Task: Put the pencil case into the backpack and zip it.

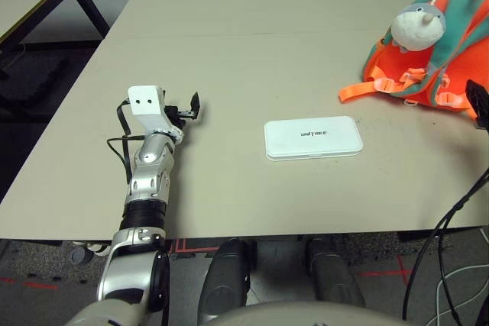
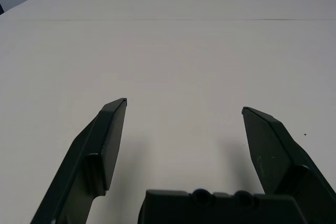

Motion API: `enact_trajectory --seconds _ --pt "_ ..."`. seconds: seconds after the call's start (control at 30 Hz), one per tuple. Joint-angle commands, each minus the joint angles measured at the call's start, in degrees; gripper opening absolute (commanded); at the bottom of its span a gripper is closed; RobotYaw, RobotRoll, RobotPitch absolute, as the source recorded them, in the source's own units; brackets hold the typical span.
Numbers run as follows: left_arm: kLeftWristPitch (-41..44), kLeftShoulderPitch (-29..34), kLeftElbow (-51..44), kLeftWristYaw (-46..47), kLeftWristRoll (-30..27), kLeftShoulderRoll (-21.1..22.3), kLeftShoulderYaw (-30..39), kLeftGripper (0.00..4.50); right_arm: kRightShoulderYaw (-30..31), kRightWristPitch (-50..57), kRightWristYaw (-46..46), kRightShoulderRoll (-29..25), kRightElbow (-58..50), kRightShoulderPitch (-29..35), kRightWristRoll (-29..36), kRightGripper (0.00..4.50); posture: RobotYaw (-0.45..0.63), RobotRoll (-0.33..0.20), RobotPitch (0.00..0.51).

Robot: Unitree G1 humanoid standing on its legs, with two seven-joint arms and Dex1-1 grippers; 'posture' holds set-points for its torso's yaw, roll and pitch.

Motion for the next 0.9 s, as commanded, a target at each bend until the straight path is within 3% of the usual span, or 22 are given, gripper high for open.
enact_trajectory --seconds 0.03,0.17,0.27,0.33,0.37,0.5,0.57,0.67,0.9 --pt "-0.5 0.28 1.95 -0.01 0.37 -1.04 -0.38 4.5 -0.25 -0.22 0.51 -0.99 0.4 0.43 -0.1 4.47 -0.06 0.0 0.141" --pt "-0.62 -0.52 1.67 -1.72 0.35 -1.57 -1.44 4.5 -2.15 5.13 -0.07 -3.51 -3.86 0.5 3.54 4.47 -0.07 0.0 0.151" --pt "3.68 -1.16 -4.38 -5.25 -2.32 -0.02 -1.47 4.5 -4.83 18.37 -0.02 -7.23 -6.05 0.18 14.52 4.47 -0.06 0.0 0.15" --pt "13.74 -2.15 -11.31 -10.77 -8.38 2.26 -1.2 4.5 -4.85 28.56 2.04 -11.28 -8.03 1.64 22.19 4.47 -0.03 0.0 0.141" --pt "24.4 -2.93 -14.91 -13.84 -14.9 3.7 -0.63 4.5 -3.96 32.17 3.07 -13.03 -8.26 1.89 24.35 4.47 -0.02 0.0 0.137" --pt "54.47 -4.83 -22.23 -22.02 -33.93 10.28 1.92 4.5 1.47 37.1 2.73 -14.24 -7.35 -0.97 25.68 4.47 0.02 0.0 0.116" --pt "65.28 -6.15 -21.98 -23.41 -40.76 12.47 4.16 4.5 5.16 37.22 2.57 -13.41 -6.81 -2.74 23.99 3.96 0.02 0.0 0.109" --pt "73.98 -8.15 -20.03 -23.8 -45.46 13.49 5.68 4.5 9.2 38.41 2.49 -12.68 -6.84 -4.98 23.04 3.04 0.02 0.0 0.104" --pt "80.16 -7.58 -16.27 -22.19 -45.97 8.47 3.33 4.5 20.8 38.53 0.48 -11.87 -6.17 -8.92 14.12 0.77 0.01 0.0 0.1"
